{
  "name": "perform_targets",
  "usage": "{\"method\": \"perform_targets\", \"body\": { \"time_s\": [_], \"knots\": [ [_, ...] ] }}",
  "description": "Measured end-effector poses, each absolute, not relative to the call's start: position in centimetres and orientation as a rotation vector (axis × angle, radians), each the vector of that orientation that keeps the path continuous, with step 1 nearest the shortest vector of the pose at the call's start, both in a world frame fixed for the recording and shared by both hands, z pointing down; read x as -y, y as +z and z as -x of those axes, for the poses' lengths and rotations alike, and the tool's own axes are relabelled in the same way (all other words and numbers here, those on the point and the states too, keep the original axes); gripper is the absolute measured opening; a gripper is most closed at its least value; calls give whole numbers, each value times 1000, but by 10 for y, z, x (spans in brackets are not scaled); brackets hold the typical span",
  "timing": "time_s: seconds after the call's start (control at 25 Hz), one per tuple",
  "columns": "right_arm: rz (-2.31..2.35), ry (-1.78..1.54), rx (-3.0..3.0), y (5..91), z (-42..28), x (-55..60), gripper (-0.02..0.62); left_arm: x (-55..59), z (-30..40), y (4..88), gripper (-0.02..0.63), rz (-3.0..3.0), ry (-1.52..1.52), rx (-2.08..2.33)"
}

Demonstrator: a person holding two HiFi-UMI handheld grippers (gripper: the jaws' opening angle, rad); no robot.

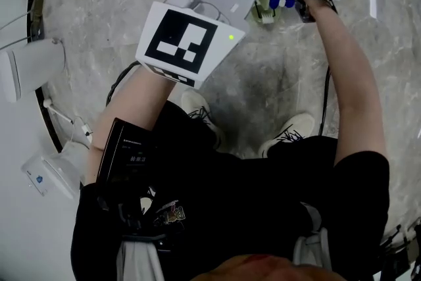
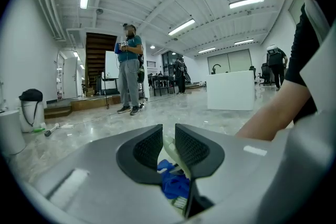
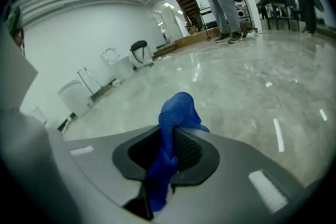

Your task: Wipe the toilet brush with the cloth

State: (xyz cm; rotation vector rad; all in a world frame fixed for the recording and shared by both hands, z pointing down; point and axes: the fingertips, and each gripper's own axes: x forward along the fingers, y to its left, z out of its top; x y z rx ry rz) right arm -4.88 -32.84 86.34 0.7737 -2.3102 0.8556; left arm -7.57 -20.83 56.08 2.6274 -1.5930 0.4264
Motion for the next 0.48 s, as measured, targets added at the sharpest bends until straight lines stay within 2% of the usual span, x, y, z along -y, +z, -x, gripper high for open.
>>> {"method": "perform_targets", "body": {
  "time_s": [0.12, 0.24, 0.36, 0.48],
  "knots": [
    [-722, 701, 2196, 898, -10, 312, 66, 208, 78, 563, 78, -2618, 422, 1595],
    [-422, 614, 2127, 925, -47, 248, 66, 211, 79, 561, 78, -2618, 406, 1596],
    [-68, 664, 2057, 941, -57, 166, 66, 216, 76, 557, 78, -2627, 393, 1591],
    [120, 737, 2042, 936, -34, 105, 66, 220, 72, 555, 78, -2636, 380, 1586]
  ]
}}
